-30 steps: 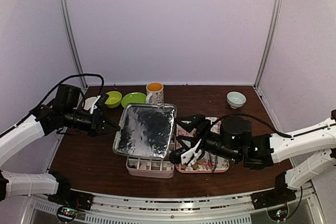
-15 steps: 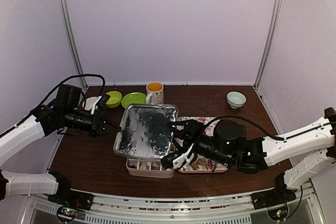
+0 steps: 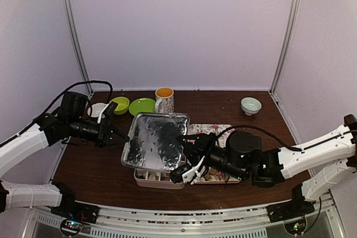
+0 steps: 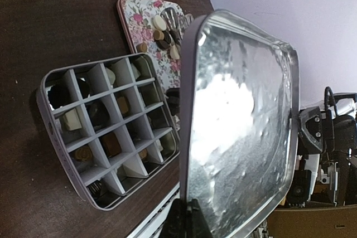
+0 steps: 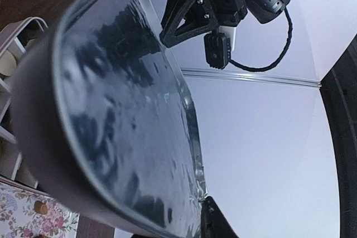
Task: Pack the chocolate
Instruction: Pass from the left arm to the right
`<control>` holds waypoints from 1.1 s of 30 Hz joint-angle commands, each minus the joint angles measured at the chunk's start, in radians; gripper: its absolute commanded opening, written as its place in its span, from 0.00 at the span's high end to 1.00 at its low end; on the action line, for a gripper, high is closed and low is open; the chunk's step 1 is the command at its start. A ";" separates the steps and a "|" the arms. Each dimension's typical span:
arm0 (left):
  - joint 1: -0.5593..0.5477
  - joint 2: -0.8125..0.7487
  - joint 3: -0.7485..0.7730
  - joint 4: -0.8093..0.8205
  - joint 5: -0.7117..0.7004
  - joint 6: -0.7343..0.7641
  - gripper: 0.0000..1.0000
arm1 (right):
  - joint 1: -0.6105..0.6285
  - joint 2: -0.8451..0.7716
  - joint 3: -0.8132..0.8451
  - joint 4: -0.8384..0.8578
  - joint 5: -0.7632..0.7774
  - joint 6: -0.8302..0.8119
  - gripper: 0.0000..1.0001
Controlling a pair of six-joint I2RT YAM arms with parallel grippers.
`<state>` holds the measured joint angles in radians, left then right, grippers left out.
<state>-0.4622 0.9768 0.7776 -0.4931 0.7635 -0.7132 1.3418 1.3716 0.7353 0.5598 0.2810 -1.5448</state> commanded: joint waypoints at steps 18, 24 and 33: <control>-0.006 -0.094 0.029 0.070 -0.014 0.056 0.30 | 0.015 -0.045 0.021 -0.051 0.053 0.041 1.00; -0.006 -0.164 0.156 -0.071 -0.123 0.185 0.08 | 0.016 -0.071 0.016 -0.090 0.056 0.074 1.00; -0.006 -0.411 0.156 0.058 -0.265 0.357 0.03 | 0.015 -0.183 0.081 -0.333 -0.007 0.316 1.00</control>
<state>-0.4648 0.6659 0.9726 -0.5533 0.5663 -0.4622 1.3510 1.2495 0.7532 0.3294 0.3096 -1.3762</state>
